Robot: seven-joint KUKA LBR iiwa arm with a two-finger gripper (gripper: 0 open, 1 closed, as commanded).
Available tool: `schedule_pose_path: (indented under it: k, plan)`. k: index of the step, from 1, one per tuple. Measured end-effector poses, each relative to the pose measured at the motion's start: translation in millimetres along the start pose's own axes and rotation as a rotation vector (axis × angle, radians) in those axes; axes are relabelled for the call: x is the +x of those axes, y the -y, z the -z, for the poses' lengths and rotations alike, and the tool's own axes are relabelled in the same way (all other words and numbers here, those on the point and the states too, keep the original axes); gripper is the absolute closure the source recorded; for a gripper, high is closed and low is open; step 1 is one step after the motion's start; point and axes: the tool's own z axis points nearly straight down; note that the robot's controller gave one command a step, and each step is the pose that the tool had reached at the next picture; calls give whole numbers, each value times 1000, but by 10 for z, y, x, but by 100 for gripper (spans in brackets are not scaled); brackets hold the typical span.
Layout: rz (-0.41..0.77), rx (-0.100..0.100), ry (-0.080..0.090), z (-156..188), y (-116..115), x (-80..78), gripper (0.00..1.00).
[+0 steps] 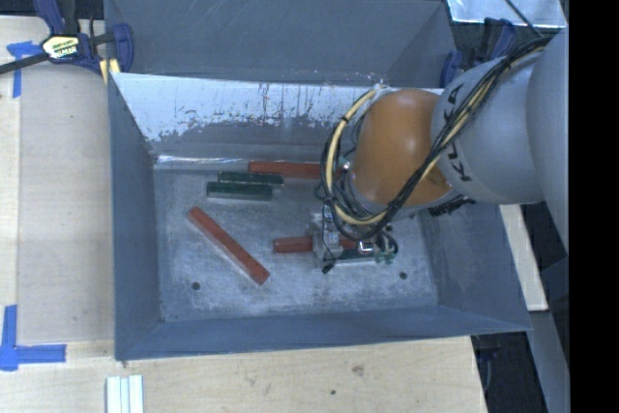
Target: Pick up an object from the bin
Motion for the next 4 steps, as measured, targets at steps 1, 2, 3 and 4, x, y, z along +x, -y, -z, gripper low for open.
schedule_pose_path:
  k: [1,2,3,4]
  plan:
    - [-11,-1,3,1287,-385,133,100]
    - [-31,0,-10,933,-648,277,100]
    - [-32,0,-5,951,-632,266,0]
    - [-71,0,-14,-55,-1140,225,0]
